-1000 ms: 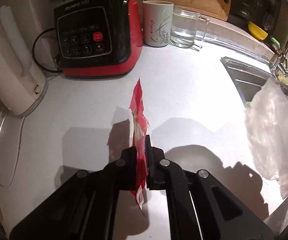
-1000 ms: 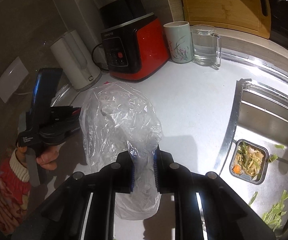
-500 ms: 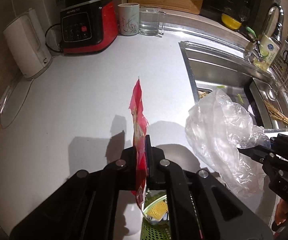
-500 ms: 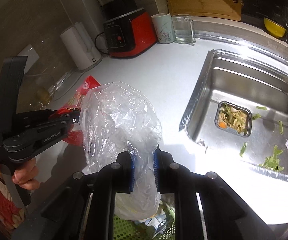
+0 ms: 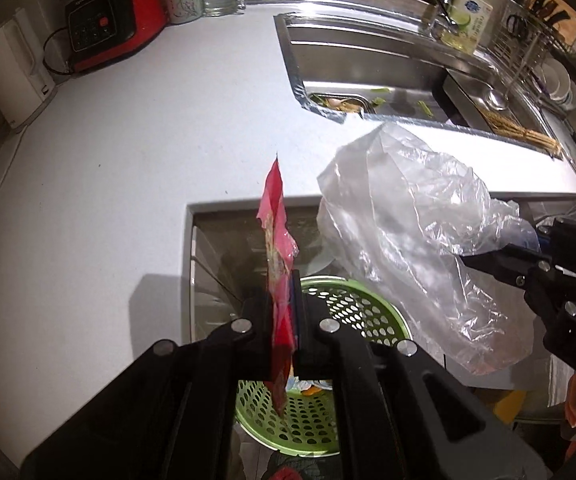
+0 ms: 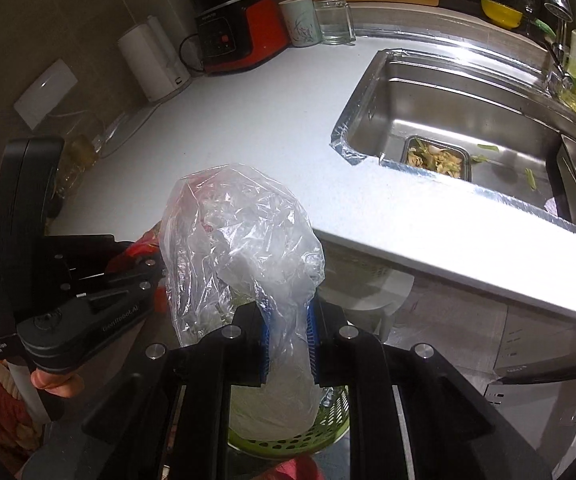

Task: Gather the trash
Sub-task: 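Carry red packet and clear plastic bag over the green basket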

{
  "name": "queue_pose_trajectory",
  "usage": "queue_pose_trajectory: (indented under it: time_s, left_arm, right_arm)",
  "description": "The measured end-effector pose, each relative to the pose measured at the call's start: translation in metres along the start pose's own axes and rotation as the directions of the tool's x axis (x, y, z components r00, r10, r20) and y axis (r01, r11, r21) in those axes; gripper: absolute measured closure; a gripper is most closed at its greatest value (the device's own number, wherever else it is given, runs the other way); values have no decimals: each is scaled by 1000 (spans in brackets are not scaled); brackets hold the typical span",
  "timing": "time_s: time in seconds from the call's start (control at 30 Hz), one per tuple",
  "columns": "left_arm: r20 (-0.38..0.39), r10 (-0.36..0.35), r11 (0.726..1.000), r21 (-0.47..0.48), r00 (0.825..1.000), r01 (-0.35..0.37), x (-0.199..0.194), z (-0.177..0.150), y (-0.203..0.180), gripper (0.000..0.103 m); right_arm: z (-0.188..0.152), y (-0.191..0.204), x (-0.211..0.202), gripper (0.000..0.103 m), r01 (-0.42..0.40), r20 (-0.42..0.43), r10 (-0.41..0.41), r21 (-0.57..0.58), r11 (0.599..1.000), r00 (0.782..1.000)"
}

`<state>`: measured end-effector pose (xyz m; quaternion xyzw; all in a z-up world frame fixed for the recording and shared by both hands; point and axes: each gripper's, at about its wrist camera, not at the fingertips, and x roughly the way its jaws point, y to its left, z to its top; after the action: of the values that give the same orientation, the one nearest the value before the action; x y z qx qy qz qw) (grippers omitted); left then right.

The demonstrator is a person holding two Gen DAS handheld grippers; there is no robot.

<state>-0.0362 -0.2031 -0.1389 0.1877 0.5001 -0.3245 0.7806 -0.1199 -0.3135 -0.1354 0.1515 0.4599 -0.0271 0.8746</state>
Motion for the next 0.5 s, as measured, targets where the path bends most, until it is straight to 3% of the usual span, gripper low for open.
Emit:
queue_pose_trajectory:
  time_s: [0.3,0.5]
  left_arm:
    - [-74,-10,998,56,997,15,29,-45,-25,99]
    - [-178,-39,998,39,983,47,64,-70,-29,99]
  right_arm:
    - [-48,-2,15,86,56,-63,-54,24,998,997]
    - [-75,-12,44,86,102,-149,-90,78,992,985]
